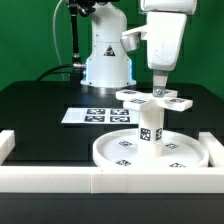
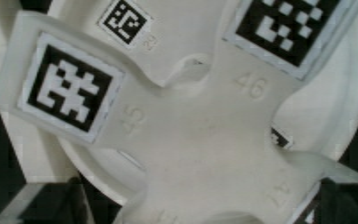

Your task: Assemble round table

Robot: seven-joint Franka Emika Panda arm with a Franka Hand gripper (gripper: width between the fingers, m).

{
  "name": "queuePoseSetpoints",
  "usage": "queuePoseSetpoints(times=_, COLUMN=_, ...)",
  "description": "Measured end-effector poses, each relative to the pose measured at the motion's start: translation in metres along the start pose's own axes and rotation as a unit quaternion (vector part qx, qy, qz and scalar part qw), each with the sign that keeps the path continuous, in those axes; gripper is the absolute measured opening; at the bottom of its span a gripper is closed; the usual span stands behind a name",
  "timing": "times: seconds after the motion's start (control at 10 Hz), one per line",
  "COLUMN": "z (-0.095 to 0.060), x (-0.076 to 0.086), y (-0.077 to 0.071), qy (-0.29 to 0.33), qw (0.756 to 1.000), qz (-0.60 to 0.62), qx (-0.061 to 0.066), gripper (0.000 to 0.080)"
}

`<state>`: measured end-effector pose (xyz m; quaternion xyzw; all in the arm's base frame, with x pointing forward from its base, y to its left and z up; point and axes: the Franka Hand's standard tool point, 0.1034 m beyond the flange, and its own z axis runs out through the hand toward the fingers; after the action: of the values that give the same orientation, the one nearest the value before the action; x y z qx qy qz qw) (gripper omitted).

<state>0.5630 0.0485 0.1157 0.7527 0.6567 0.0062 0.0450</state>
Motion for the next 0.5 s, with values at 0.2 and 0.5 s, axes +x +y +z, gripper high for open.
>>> queuePoseSetpoints(times=0.2, z=0.0008, x=-0.0035, y=-0.0001, qy=-0.005, qw=0.998, qz=-0.068, qx=0.000, gripper=0.0649)
queuePoseSetpoints(times=0.5, z=0.0015, x=-0.0082, y=0.0007, qy=-0.011, qw=0.992, qz=-0.129, qx=0.000, gripper=0.0649)
